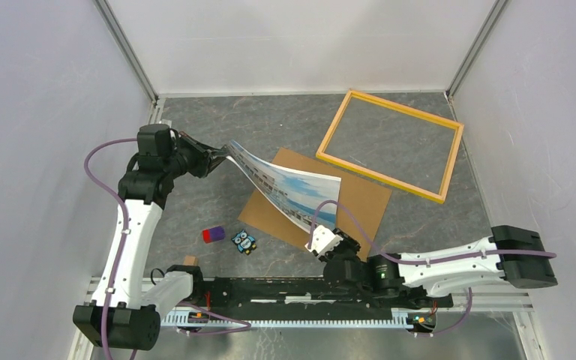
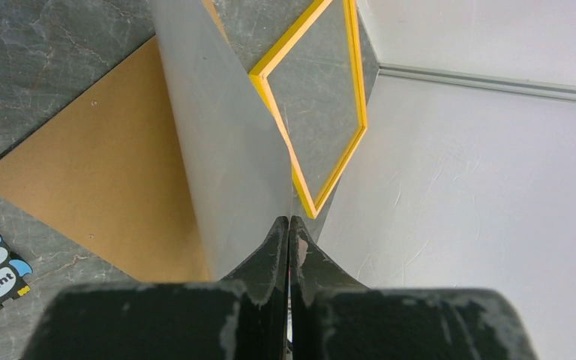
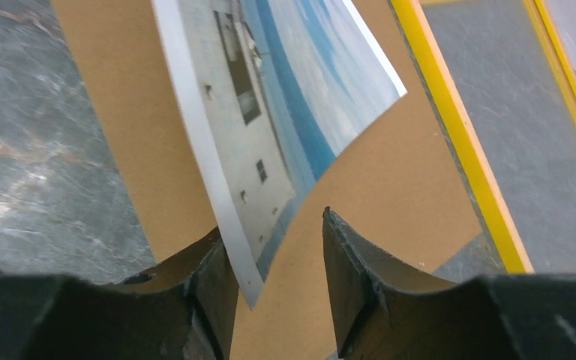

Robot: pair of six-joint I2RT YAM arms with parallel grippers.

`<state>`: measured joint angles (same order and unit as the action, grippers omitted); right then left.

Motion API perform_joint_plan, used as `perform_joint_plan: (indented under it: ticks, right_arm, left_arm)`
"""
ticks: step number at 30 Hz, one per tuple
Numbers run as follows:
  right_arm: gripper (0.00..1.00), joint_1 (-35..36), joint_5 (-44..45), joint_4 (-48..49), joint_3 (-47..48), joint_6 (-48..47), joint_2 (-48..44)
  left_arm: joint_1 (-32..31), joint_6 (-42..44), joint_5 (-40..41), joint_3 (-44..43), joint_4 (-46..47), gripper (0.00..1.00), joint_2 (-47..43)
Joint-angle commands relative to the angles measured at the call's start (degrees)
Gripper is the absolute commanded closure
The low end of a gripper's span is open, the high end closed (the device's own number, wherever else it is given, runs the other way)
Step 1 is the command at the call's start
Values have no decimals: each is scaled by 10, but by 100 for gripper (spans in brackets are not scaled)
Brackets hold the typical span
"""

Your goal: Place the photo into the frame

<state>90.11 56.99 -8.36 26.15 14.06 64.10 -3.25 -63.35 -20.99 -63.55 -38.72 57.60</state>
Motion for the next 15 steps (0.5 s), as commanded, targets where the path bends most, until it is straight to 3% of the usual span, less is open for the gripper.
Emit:
perform_joint_plan:
  ticks: [1, 9, 14, 15]
  right_arm:
    - [55, -1, -37, 114, -20, -75, -47]
    - [99, -18, -78, 142, -13, -133, -85]
    - [100, -44, -108, 134, 14, -155, -118]
    - [100, -49, -116, 129, 21, -156, -122]
  left_arm:
    - [7, -1, 2, -35, -2, 98, -1]
    - [9, 19, 0, -33, 18, 98, -5]
    - [10, 44, 28, -47, 24, 97, -24]
    - [10, 52, 29, -53, 26, 89, -27]
